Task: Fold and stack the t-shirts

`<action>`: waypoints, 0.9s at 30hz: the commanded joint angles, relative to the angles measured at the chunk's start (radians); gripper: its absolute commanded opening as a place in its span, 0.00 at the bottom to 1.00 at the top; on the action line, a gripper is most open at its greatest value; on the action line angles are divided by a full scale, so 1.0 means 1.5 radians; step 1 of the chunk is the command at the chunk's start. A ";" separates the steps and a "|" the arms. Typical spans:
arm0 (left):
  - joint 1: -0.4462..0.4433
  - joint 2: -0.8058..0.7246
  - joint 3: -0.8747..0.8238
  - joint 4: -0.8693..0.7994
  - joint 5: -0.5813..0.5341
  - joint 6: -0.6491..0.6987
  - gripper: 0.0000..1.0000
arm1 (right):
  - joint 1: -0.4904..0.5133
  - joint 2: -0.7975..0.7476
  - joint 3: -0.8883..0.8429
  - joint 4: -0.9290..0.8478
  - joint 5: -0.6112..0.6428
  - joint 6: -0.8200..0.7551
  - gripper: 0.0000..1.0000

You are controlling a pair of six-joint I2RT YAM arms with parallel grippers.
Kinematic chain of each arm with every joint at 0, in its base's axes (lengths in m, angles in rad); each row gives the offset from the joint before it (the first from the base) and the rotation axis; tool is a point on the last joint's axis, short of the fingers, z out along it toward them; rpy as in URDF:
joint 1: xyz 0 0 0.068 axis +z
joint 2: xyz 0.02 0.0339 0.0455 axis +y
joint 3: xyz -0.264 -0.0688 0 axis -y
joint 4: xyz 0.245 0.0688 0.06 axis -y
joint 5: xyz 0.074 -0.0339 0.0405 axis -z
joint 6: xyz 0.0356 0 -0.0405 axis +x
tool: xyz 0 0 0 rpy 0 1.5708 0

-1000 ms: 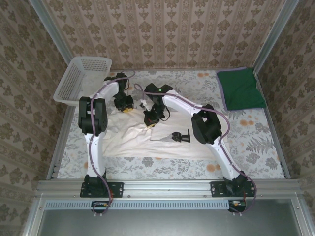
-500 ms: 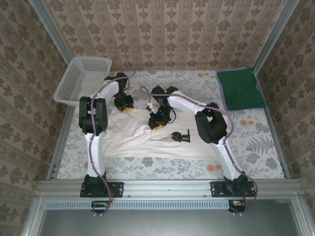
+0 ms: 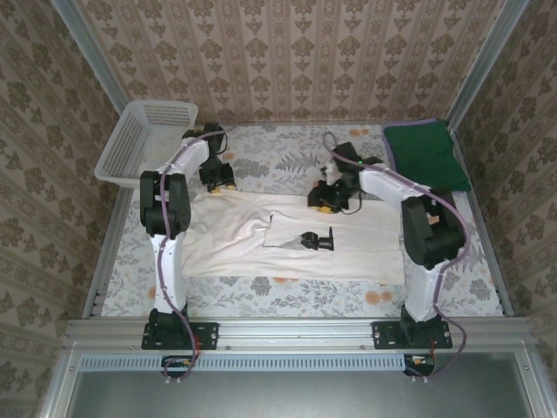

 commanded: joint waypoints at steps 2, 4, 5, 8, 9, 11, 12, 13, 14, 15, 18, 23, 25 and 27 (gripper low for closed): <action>-0.018 -0.067 0.001 -0.008 0.000 0.007 0.40 | -0.070 -0.062 -0.088 0.038 0.126 0.095 0.39; -0.027 -0.080 -0.021 0.004 0.008 0.002 0.36 | -0.101 -0.082 -0.121 0.037 0.169 0.117 0.39; -0.030 -0.083 -0.033 0.009 0.009 0.000 0.34 | -0.118 -0.094 -0.145 0.042 0.180 0.128 0.39; -0.036 -0.086 -0.073 0.024 0.010 -0.009 0.30 | -0.163 -0.125 -0.202 0.077 0.189 0.157 0.39; -0.037 -0.085 -0.087 0.030 0.010 -0.010 0.30 | -0.172 -0.132 -0.213 0.086 0.186 0.161 0.39; -0.037 -0.077 -0.106 0.038 0.000 -0.015 0.31 | -0.185 -0.141 -0.224 0.082 0.193 0.161 0.40; -0.038 -0.069 -0.107 0.036 -0.001 -0.015 0.32 | -0.189 -0.142 -0.228 0.079 0.193 0.161 0.40; -0.038 -0.056 -0.103 0.029 -0.007 -0.016 0.32 | -0.193 -0.142 -0.231 0.073 0.192 0.158 0.40; -0.038 -0.045 -0.099 0.029 -0.014 -0.016 0.32 | -0.195 -0.141 -0.233 0.068 0.191 0.154 0.40; -0.037 -0.036 -0.097 0.032 -0.018 -0.018 0.32 | -0.199 -0.139 -0.236 0.066 0.189 0.152 0.41; -0.042 0.018 -0.048 0.007 -0.021 -0.024 0.33 | -0.213 -0.134 -0.237 0.039 0.177 0.158 0.41; -0.064 0.129 0.109 -0.065 -0.040 -0.021 0.34 | -0.212 -0.203 -0.240 -0.007 0.157 0.171 0.42; -0.070 0.182 0.194 -0.095 -0.045 -0.024 0.34 | -0.212 -0.245 -0.244 -0.025 0.171 0.163 0.42; -0.076 0.241 0.299 -0.125 -0.029 -0.033 0.34 | -0.212 -0.289 -0.256 -0.040 0.176 0.162 0.43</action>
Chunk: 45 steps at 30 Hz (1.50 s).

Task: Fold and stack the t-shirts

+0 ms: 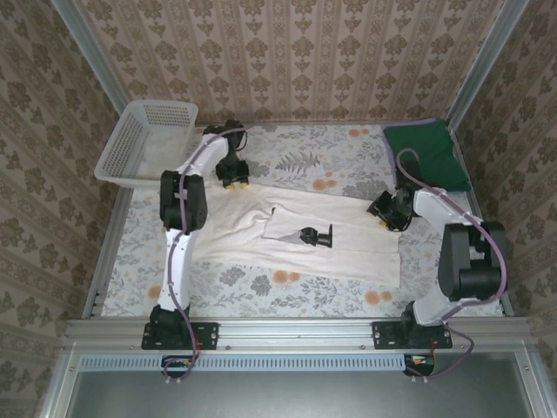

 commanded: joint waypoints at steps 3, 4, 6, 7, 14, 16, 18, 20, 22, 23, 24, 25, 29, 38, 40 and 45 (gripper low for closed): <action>-0.025 0.169 0.222 -0.032 0.028 -0.022 0.36 | 0.009 -0.100 -0.014 -0.094 0.009 -0.005 0.43; -0.029 0.186 0.256 -0.012 0.038 -0.028 0.37 | 0.013 -0.123 -0.017 -0.100 0.005 -0.010 0.43; -0.032 0.197 0.274 0.059 0.070 -0.050 0.38 | 0.020 -0.154 -0.026 -0.110 0.003 -0.016 0.43; -0.032 0.196 0.266 0.104 0.086 -0.062 0.40 | 0.025 -0.169 -0.032 -0.114 -0.001 -0.021 0.44; -0.065 0.238 0.309 0.424 0.179 -0.142 0.45 | 0.113 -0.224 -0.049 -0.152 -0.008 -0.051 0.46; -0.080 0.245 0.331 0.467 0.176 -0.159 0.47 | 0.144 -0.217 -0.047 -0.166 0.000 -0.066 0.46; -0.090 0.233 0.335 0.492 0.174 -0.175 0.53 | 0.163 -0.200 -0.039 -0.189 0.008 -0.083 0.44; -0.089 0.200 0.333 0.469 0.159 -0.172 0.64 | 0.175 -0.180 -0.037 -0.204 0.002 -0.101 0.42; -0.089 0.150 0.315 0.421 0.132 -0.154 0.71 | 0.189 -0.167 -0.045 -0.200 -0.011 -0.113 0.41; -0.090 0.115 0.290 0.403 0.120 -0.140 0.74 | 0.199 -0.161 -0.050 -0.192 -0.027 -0.119 0.40; -0.090 0.081 0.263 0.387 0.103 -0.128 0.75 | 0.209 -0.156 -0.054 -0.187 -0.037 -0.125 0.40; -0.089 0.042 0.229 0.356 0.071 -0.119 0.76 | 0.226 -0.152 -0.058 -0.180 -0.039 -0.130 0.40; -0.090 -0.091 0.075 0.252 -0.036 -0.121 0.68 | 0.264 -0.125 -0.087 -0.169 -0.031 -0.120 0.40; -0.055 -0.218 -0.194 0.152 -0.123 -0.221 0.44 | 0.306 -0.067 -0.131 -0.071 -0.045 -0.069 0.38; -0.042 -0.197 -0.197 0.141 -0.103 -0.231 0.44 | 0.306 -0.044 -0.127 -0.071 -0.039 -0.058 0.37; -0.030 -0.089 -0.108 0.100 -0.064 -0.190 0.42 | 0.307 -0.002 -0.144 -0.046 -0.010 -0.026 0.37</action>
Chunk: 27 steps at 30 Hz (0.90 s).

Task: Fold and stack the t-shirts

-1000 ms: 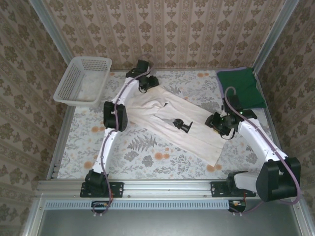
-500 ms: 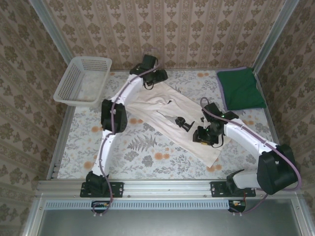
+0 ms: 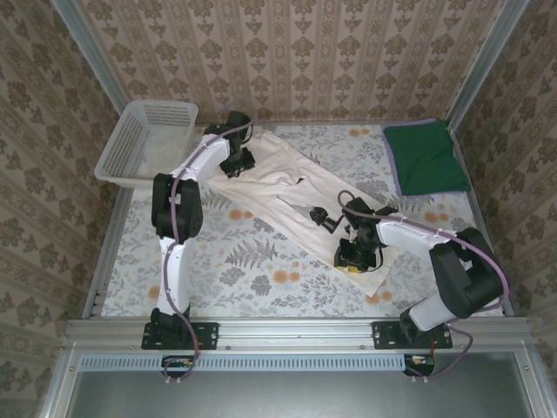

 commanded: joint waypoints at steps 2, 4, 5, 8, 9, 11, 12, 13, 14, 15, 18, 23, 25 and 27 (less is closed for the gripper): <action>0.003 0.106 0.111 -0.087 0.021 0.028 0.41 | 0.003 0.030 -0.020 0.036 0.021 0.051 0.36; 0.003 0.147 0.151 -0.090 0.032 0.045 0.41 | 0.008 0.032 -0.028 0.049 0.030 0.070 0.36; 0.003 0.167 0.171 -0.089 0.042 0.050 0.41 | 0.009 0.032 -0.034 0.058 0.034 0.085 0.36; 0.003 0.216 0.219 -0.071 0.071 0.064 0.43 | 0.025 0.040 -0.054 0.085 0.019 0.138 0.36; 0.004 0.231 0.236 -0.068 0.081 0.064 0.43 | 0.037 0.044 -0.055 0.102 0.020 0.154 0.36; 0.004 0.264 0.278 -0.062 0.101 0.057 0.44 | 0.074 0.048 -0.056 0.111 0.033 0.188 0.36; 0.004 0.277 0.293 -0.053 0.113 0.054 0.44 | 0.089 0.050 -0.057 0.117 0.034 0.207 0.36; 0.002 0.290 0.307 -0.034 0.131 0.053 0.44 | 0.104 0.051 -0.062 0.128 0.033 0.233 0.36; -0.001 0.299 0.321 -0.023 0.140 0.051 0.44 | 0.116 0.052 -0.069 0.143 0.032 0.258 0.36; -0.005 0.312 0.344 -0.017 0.145 0.049 0.44 | 0.130 0.051 -0.077 0.159 0.030 0.290 0.36; -0.018 0.346 0.411 0.004 0.161 0.049 0.45 | 0.173 0.057 -0.086 0.197 0.028 0.373 0.36; -0.027 0.387 0.483 0.076 0.203 0.044 0.48 | 0.253 0.069 -0.070 0.240 0.045 0.495 0.36; -0.035 0.387 0.482 0.122 0.216 0.043 0.50 | 0.283 0.084 -0.051 0.256 0.047 0.536 0.36; -0.046 0.384 0.483 0.156 0.224 0.047 0.51 | 0.307 0.105 -0.019 0.266 0.047 0.552 0.37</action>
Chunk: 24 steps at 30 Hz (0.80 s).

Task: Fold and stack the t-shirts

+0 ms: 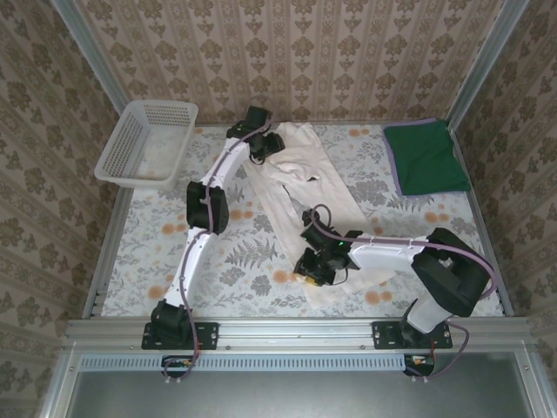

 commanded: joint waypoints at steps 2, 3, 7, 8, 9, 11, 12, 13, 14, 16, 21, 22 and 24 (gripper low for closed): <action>-0.030 0.031 0.004 0.064 0.040 0.010 0.53 | 0.046 0.082 0.032 -0.019 0.031 0.096 0.37; -0.030 0.031 0.005 0.075 0.043 0.009 0.54 | 0.049 0.093 0.047 -0.013 0.030 0.096 0.38; -0.030 0.030 0.025 0.077 0.059 0.005 0.57 | 0.048 0.139 0.105 -0.005 0.028 0.093 0.39; -0.029 0.027 0.024 0.077 0.061 0.006 0.59 | 0.048 0.148 0.117 -0.003 0.028 0.095 0.39; -0.029 0.022 0.025 0.080 0.063 0.008 0.60 | 0.048 0.159 0.129 0.005 0.028 0.100 0.39; -0.023 0.018 0.025 0.091 0.071 0.003 0.61 | 0.049 0.175 0.149 0.017 0.029 0.108 0.40; -0.018 0.017 0.027 0.098 0.077 -0.001 0.62 | 0.048 0.184 0.161 0.018 0.030 0.113 0.40; -0.014 0.017 0.030 0.102 0.080 -0.004 0.63 | 0.049 0.192 0.173 0.016 0.033 0.116 0.40; -0.008 0.017 0.033 0.104 0.082 -0.006 0.64 | 0.050 0.199 0.185 0.014 0.036 0.118 0.40; 0.001 0.011 0.035 0.107 0.082 -0.007 0.64 | 0.050 0.212 0.208 0.006 0.038 0.122 0.40; 0.018 0.001 0.038 0.114 0.091 -0.009 0.65 | 0.054 0.226 0.261 -0.044 0.039 0.104 0.41; 0.021 -0.003 0.039 0.111 0.091 -0.009 0.65 | 0.056 0.227 0.271 -0.053 0.039 0.098 0.42; 0.024 -0.017 0.040 0.104 0.099 -0.010 0.68 | 0.058 0.229 0.290 -0.065 0.032 0.083 0.43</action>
